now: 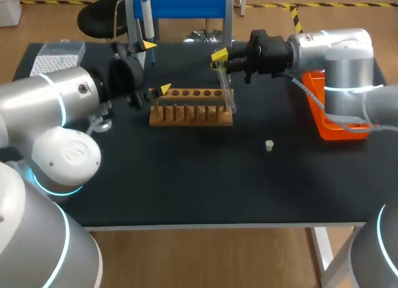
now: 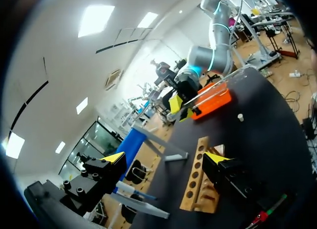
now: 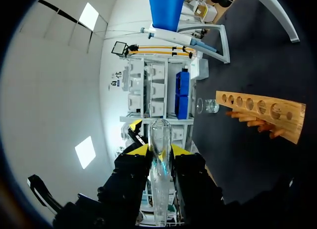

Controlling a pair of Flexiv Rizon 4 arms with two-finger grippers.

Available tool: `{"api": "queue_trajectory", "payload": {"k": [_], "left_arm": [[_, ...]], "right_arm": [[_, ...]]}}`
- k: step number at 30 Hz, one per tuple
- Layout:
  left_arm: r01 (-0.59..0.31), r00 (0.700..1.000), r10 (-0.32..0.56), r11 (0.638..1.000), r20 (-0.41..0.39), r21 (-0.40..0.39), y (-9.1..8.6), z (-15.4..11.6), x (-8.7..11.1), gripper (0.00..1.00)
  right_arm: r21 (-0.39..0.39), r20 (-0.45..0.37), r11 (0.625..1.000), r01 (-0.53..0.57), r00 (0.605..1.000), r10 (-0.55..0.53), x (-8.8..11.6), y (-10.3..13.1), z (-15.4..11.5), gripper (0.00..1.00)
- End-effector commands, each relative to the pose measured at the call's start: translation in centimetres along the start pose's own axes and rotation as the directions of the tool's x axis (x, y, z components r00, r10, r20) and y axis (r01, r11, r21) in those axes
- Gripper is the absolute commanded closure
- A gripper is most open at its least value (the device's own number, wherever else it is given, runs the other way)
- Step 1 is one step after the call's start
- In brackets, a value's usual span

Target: Invert the test tube, pick up the pipette, mount the tip to pipette, aspirate from beaker and dispense into the tube, eject the tip, return the pipette, and cap with the stopper.

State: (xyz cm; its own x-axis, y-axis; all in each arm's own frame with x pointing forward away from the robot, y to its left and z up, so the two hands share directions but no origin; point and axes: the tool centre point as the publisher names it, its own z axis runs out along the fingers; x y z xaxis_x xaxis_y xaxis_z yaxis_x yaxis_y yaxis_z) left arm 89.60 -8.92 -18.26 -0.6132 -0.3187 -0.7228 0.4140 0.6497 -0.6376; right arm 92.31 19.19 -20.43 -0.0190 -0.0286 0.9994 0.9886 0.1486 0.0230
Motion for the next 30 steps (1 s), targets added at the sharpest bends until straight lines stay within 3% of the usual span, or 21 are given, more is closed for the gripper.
{"api": "queue_trajectory", "payload": {"k": [1,4,13,21,30], "left_arm": [[-0.026,0.991,0.083,0.884,-0.101,0.468,0.3,-1.5,-0.8,0.0],[-0.102,0.984,0.159,0.871,-0.078,0.481,0.0,-1.7,-0.5,0.0],[-0.236,0.972,0.21,0.825,0.108,0.514,-1.1,-1.7,0.0,0.0],[-0.261,0.958,0.278,0.755,0.067,0.602,-1.8,-1.4,0.2,0.0],[-0.314,0.934,0.351,0.723,0.064,0.616,-2.3,0.1,1.3,0.0]], "right_arm": [[-0.001,0.004,1.0,0.001,1.0,-0.001,0.1,0.0,0.0,1.0],[-0.001,0.004,1.0,0.001,1.0,-0.001,0.1,0.0,0.0,1.0],[-0.001,0.004,1.0,0.001,1.0,-0.001,0.1,0.0,0.0,1.0],[-0.001,0.004,1.0,0.001,1.0,-0.001,0.1,0.0,0.0,1.0],[-0.001,0.004,1.0,0.001,1.0,-0.001,0.1,0.0,0.0,1.0]]}}
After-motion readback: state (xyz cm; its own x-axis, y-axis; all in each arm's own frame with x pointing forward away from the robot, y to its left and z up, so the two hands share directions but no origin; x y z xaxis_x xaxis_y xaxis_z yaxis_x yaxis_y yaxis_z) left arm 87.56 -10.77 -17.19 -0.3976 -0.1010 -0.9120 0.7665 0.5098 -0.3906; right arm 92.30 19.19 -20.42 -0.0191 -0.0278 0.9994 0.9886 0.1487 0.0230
